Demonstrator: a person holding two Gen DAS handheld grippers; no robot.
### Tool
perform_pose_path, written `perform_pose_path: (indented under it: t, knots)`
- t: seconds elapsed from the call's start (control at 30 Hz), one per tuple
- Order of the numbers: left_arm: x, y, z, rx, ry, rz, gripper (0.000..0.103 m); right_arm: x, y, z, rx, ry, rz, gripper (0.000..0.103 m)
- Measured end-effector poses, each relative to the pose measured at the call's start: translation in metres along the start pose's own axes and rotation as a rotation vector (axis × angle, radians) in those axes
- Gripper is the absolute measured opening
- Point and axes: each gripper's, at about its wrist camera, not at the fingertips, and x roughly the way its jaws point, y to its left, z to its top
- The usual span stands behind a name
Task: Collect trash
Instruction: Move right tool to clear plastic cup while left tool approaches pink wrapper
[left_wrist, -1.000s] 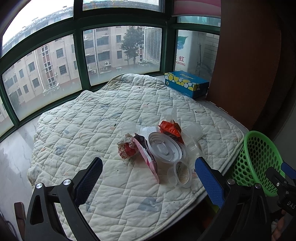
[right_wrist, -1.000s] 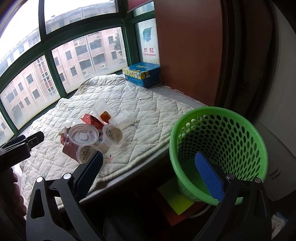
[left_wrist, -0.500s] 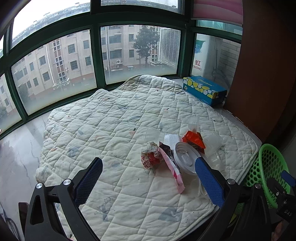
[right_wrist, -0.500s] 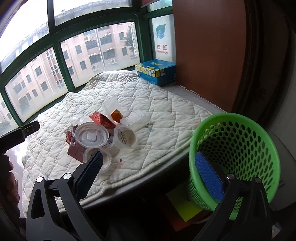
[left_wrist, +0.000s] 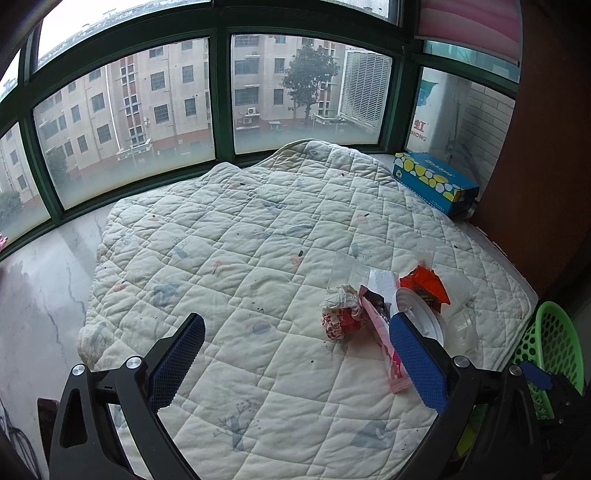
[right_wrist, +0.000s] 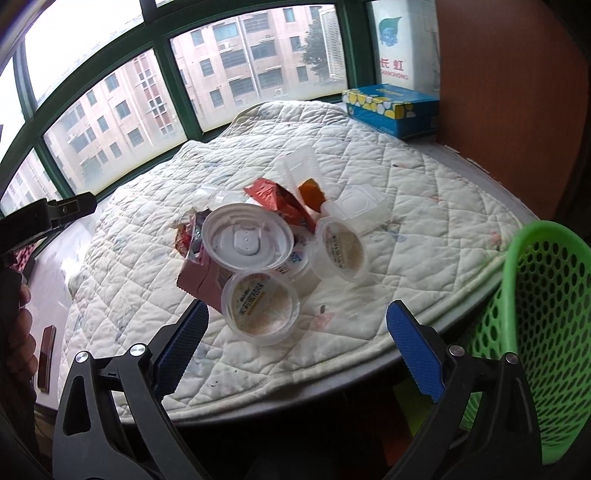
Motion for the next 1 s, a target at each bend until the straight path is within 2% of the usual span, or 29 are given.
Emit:
perform_pose_path:
  t: [0.2,0.43,0.53,0.6,0.8,0.87,0.9,0.93,1.0]
  knots:
    - [0.011,0.004,-0.006,-0.001,0.032,-0.037,0.097,0.037,0.009,-0.002,-0.016,0.061,0.074,0.088]
    - [0.023,0.004,-0.008,0.001,0.056,-0.071,0.097,0.062,0.002,0.0,0.002,0.107,0.112,0.082]
    - [0.027,0.002,-0.009,-0.003,0.069,-0.093,0.097,0.071,0.003,0.002,0.004,0.127,0.135,0.077]
    - [0.03,-0.001,-0.011,-0.003,0.08,-0.115,0.096,0.074,0.005,0.001,-0.009,0.135,0.144,0.068]
    - [0.037,-0.017,-0.017,0.022,0.108,-0.172,0.095,0.067,0.003,-0.001,-0.008,0.123,0.164,0.059]
    - [0.041,-0.024,-0.019,0.033,0.121,-0.2,0.092,0.061,0.001,-0.001,-0.013,0.114,0.149,0.056]
    - [0.043,-0.029,-0.02,0.039,0.129,-0.216,0.086,0.059,0.0,-0.001,-0.014,0.111,0.144,0.048]
    - [0.046,-0.033,-0.021,0.045,0.138,-0.232,0.083,0.055,-0.002,-0.001,-0.012,0.109,0.147,0.044]
    - [0.054,-0.043,-0.024,0.058,0.159,-0.258,0.08,0.047,-0.007,-0.001,0.002,0.104,0.15,0.044]
